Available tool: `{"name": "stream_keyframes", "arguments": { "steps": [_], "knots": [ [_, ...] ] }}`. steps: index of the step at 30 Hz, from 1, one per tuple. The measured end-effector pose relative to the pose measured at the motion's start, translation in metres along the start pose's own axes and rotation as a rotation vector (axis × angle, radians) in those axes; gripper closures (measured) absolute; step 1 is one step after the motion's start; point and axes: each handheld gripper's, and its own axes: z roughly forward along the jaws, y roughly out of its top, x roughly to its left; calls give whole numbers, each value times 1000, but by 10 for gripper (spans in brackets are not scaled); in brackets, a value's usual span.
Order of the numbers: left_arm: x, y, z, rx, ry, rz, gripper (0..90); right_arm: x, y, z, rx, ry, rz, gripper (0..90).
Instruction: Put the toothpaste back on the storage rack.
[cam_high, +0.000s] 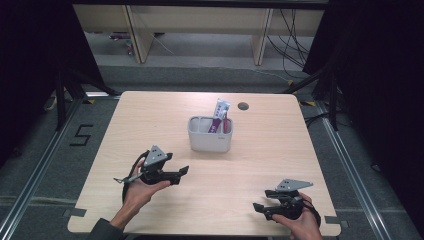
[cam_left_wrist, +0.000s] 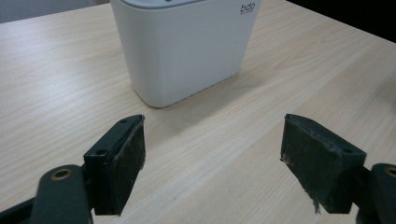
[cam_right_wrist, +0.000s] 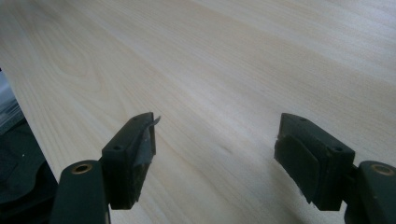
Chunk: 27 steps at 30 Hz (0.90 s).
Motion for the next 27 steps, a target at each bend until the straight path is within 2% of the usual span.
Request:
{"name": "stream_keyframes", "arguments": {
  "steps": [1,2,3,6,7,11,12,16,17,22,25,26,27],
  "knots": [
    [0,-1,0,-1,0,-2,217,-2,0,0,-11,-15,-25,294],
    [0,-3,-1,2,-5,-2,216,-2,0,0,-11,-14,-23,294],
    [-1,-4,-2,4,-1,1,216,-1,-1,1,-7,3,3,294],
    [-1,-9,-4,14,-9,6,211,-1,-1,1,-11,-2,-8,294],
    [-2,-10,-5,13,-10,-2,210,-2,0,0,-11,-12,-25,294],
    [-2,-15,-10,26,-9,9,207,-2,0,0,-10,-12,-25,294],
    [-2,-16,-10,32,-9,11,201,0,0,1,-8,3,-4,294],
    [-3,-20,-13,46,-12,17,181,0,0,0,-6,7,-2,294],
    [-3,-22,-14,47,-24,18,174,0,0,0,-4,3,-3,294],
    [-5,-29,-19,66,-28,41,167,-1,0,1,-4,-3,-8,294],
    [-6,-35,-22,71,-23,39,166,-1,0,0,1,-11,-14,294],
    [-6,-37,-24,73,-27,41,167,1,0,1,-3,5,3,294],
    [-6,-38,-25,78,-21,44,166,1,1,2,3,6,-3,294]
  ]
}}
